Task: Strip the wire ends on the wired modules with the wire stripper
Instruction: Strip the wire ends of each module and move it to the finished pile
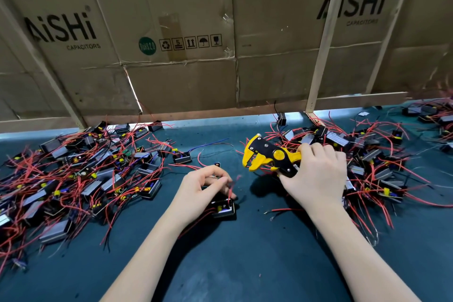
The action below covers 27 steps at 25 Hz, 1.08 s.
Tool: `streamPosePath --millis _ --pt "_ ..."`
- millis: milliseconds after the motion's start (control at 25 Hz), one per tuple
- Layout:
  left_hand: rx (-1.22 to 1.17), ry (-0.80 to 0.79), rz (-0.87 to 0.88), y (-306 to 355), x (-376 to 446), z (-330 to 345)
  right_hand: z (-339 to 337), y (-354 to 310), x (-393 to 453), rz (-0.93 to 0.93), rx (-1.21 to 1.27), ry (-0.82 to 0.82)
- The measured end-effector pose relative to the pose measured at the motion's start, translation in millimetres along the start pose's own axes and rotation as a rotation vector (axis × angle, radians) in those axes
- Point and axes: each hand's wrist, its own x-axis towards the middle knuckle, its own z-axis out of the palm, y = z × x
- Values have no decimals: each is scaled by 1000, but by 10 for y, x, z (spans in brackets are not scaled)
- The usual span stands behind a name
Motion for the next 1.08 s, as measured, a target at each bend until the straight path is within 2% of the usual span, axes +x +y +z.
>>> streamPosePath --millis 200,520,680,1080 --pt "96 -17 51 14 -8 21 50 -4 -16 -13 -22 -10" --pt "161 52 123 76 -45 59 69 -15 -18 8 -30 -21" --pt "278 -10 162 79 -44 121 69 -61 -22 10 -20 -20" --pt "112 13 12 24 -25 158 36 -153 -27 -104 1 6"
